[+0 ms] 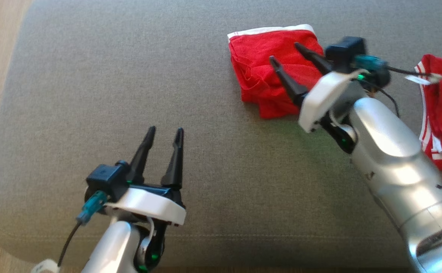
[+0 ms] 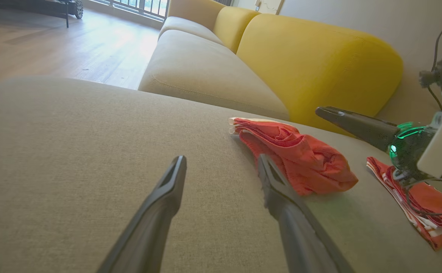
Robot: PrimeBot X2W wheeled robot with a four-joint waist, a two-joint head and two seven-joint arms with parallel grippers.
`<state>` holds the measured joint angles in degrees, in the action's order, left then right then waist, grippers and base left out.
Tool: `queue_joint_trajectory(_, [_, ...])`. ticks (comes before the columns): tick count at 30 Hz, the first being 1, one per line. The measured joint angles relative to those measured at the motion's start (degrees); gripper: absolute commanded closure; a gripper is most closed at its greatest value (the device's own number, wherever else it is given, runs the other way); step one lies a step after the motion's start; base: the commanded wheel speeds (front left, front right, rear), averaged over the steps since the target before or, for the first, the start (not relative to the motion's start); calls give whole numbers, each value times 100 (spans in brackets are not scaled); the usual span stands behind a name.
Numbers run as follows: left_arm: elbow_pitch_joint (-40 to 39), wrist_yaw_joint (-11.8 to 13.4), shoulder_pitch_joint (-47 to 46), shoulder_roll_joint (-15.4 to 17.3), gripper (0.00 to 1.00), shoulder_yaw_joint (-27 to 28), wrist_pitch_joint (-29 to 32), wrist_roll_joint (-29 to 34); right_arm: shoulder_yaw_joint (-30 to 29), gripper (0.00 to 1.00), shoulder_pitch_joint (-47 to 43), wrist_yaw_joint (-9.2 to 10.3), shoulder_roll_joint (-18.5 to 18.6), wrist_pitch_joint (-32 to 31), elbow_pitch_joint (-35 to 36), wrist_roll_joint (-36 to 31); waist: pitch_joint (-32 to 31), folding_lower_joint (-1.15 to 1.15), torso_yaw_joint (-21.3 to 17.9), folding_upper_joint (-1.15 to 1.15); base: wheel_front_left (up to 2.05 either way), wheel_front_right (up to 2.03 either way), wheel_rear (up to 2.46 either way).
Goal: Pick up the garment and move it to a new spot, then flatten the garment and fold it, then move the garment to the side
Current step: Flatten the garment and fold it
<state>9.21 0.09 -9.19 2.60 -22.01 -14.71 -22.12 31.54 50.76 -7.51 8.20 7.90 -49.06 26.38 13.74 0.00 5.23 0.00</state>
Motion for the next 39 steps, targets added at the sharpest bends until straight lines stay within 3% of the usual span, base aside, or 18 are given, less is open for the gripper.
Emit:
queue_joint_trajectory(4, [-207,121,190,1,0,198,0,40,-517,0,-346,0,116,411,138,-40,-86,0,-35,0,0,0,0])
queue_joint_trajectory(11, [-610,299,462,11,0,510,0,301,-1551,0,-1206,0,158,601,524,-355,-242,0,-128,0,0,0,0])
queue_joint_trajectory(18, [-987,442,752,12,0,756,0,638,-2483,0,-2485,0,-77,650,1684,-720,-266,0,-243,0,0,0,0])
queue_joint_trajectory(28, [-1261,437,861,13,0,909,0,1349,-3232,0,-3938,0,-436,656,3867,-2023,-93,0,-308,0,0,0,0])
queue_joint_trajectory(39, [-1229,453,1127,14,0,894,0,1456,-3376,0,-4752,0,-523,656,4569,-2218,-193,0,-261,0,0,0,0])
